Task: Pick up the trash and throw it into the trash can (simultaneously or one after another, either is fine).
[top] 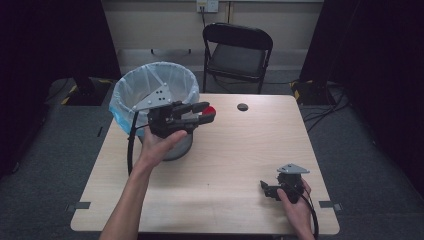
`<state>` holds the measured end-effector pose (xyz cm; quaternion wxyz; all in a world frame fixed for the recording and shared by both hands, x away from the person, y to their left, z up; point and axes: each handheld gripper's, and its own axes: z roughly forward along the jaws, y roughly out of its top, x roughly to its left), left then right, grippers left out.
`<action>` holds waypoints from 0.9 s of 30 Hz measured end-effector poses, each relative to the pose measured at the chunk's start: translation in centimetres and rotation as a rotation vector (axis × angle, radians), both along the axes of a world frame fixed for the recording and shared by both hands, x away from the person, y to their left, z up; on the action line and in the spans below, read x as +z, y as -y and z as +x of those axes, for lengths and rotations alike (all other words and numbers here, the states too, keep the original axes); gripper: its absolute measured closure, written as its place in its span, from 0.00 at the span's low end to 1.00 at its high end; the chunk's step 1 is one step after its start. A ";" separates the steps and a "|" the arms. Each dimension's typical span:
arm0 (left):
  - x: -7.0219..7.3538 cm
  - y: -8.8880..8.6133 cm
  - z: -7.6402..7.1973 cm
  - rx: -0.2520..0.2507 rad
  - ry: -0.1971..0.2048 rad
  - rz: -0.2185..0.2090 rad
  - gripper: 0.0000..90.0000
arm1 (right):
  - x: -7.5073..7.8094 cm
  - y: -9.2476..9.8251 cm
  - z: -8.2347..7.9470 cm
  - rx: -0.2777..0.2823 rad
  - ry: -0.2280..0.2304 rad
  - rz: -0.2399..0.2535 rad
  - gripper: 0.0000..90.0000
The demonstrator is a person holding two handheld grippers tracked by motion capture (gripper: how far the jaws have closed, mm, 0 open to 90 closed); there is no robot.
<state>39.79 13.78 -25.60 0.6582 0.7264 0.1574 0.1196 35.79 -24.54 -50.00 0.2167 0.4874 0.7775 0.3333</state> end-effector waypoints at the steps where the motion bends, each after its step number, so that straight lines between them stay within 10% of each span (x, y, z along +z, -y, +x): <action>1: 0.1 -0.2 0.1 0.006 0.000 0.000 0.67 | 0.0 0.0 0.0 0.000 0.000 0.000 0.10; 27: 3.2 -4.0 2.4 0.124 0.014 0.010 0.67 | 0.0 0.0 0.0 -0.003 -0.001 -0.001 0.10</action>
